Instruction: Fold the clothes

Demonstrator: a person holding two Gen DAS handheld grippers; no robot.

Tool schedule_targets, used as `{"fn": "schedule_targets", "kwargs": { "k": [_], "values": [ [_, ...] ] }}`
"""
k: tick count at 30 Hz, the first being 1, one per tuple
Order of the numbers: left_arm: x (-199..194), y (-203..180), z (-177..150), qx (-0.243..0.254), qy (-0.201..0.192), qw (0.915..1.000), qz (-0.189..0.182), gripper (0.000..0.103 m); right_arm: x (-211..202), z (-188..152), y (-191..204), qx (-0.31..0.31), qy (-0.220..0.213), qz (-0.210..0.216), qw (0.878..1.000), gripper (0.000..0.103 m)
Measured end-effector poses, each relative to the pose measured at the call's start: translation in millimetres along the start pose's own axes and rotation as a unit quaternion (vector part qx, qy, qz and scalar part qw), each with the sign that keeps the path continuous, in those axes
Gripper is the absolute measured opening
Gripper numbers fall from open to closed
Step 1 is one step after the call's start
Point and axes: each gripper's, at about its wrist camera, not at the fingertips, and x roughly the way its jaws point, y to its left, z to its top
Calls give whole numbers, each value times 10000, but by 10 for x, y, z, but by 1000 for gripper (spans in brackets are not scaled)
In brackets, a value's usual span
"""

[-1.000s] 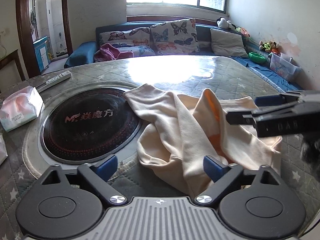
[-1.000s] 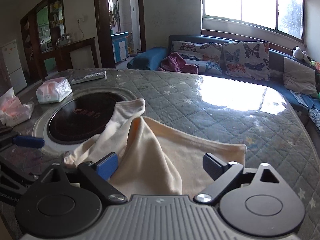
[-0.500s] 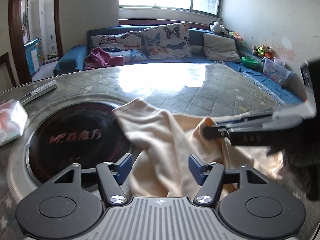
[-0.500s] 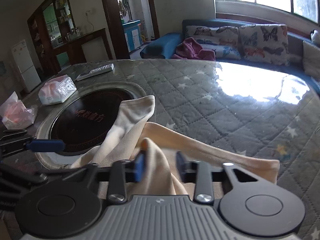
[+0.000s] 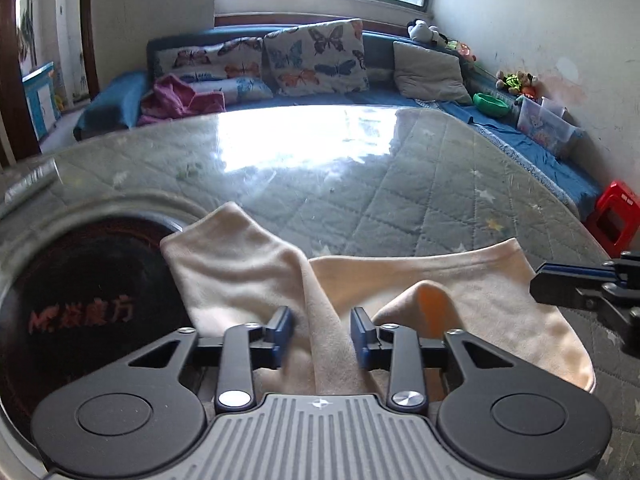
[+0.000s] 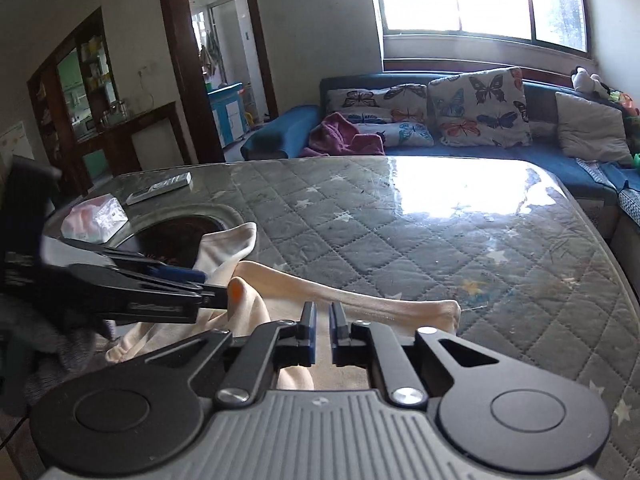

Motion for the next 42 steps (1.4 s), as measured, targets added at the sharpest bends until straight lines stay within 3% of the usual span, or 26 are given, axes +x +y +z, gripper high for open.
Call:
{"fn": "schedule_targets", "kwargs": {
  "k": [1,3,7,10,12,15,17,21,27,31,36,41,42],
  "values": [
    [-17,22,-14,-23,-22,10000,-28,23,-1,19,14,-17,1,83,10000,14],
    [-50,66,-43,-68,-65,9999,-85,11,35,54,59,-46,9,241,9997,36],
    [-121,120,-60,-89,-160,9997,-145,9,249,85,191,-195,186,389,9989,39],
    [-143,130,-36,-121,-154,9996,-219,9,431,97,286,-313,359,456,9978,37],
    [-145,132,-17,-152,-127,9994,-278,15,551,57,310,-321,526,447,9971,16],
    [-85,75,-8,-17,-79,9996,-283,15,538,4,318,-376,482,332,9976,10],
    [-43,63,-26,27,-58,9996,-282,8,411,-18,320,-468,307,177,9983,9],
    [-204,144,-91,-135,-291,9991,-288,5,81,-49,262,-585,-91,-235,9980,8],
    [-779,410,-297,-503,-750,9959,-66,5,-588,-178,-51,-297,-619,-912,9935,8],
    [-1229,605,-601,-819,-979,9917,153,5,-1037,-380,-309,73,-882,-1441,9856,8],
    [-1708,829,-1071,-1249,-909,9872,393,5,-1424,-732,-573,525,-885,-2015,9741,8],
    [-1758,985,-1462,-1390,-293,9882,570,7,-1494,-1143,-884,1019,-418,-2468,9628,9],
    [-1743,961,-1412,-1336,-316,9890,559,9,-1494,-1200,-930,1090,-344,-2520,9610,9]
  ]
}}
